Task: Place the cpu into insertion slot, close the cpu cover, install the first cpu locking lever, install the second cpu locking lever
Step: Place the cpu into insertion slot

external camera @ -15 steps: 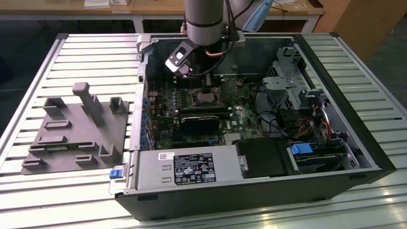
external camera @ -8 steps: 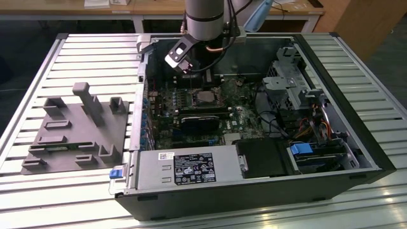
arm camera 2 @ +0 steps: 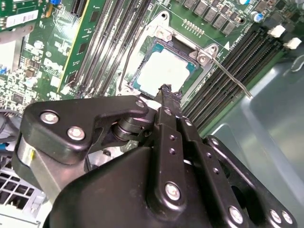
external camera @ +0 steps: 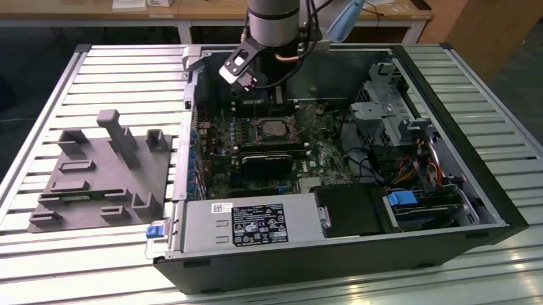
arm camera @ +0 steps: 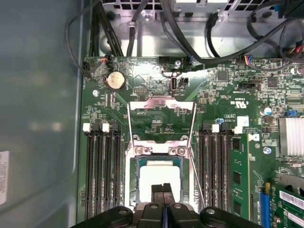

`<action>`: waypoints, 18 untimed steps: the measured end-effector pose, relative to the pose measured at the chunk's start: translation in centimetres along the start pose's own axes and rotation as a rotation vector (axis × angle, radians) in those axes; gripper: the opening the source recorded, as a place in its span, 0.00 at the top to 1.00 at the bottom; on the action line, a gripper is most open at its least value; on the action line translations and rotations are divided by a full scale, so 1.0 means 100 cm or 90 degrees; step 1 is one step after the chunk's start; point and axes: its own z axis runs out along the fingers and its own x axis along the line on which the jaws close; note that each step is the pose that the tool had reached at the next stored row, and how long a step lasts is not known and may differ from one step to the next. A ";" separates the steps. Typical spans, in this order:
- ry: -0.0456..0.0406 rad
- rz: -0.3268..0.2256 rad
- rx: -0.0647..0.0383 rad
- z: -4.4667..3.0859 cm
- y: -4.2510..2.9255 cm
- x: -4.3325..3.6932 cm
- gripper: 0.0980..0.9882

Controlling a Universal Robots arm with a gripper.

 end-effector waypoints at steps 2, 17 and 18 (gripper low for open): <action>0.0000 0.000 0.000 -0.0035 0.0003 0.0001 0.99; -0.0001 0.000 0.000 -0.0138 0.0059 0.0003 0.99; 0.0000 0.000 0.000 -0.0138 0.0068 0.0003 0.99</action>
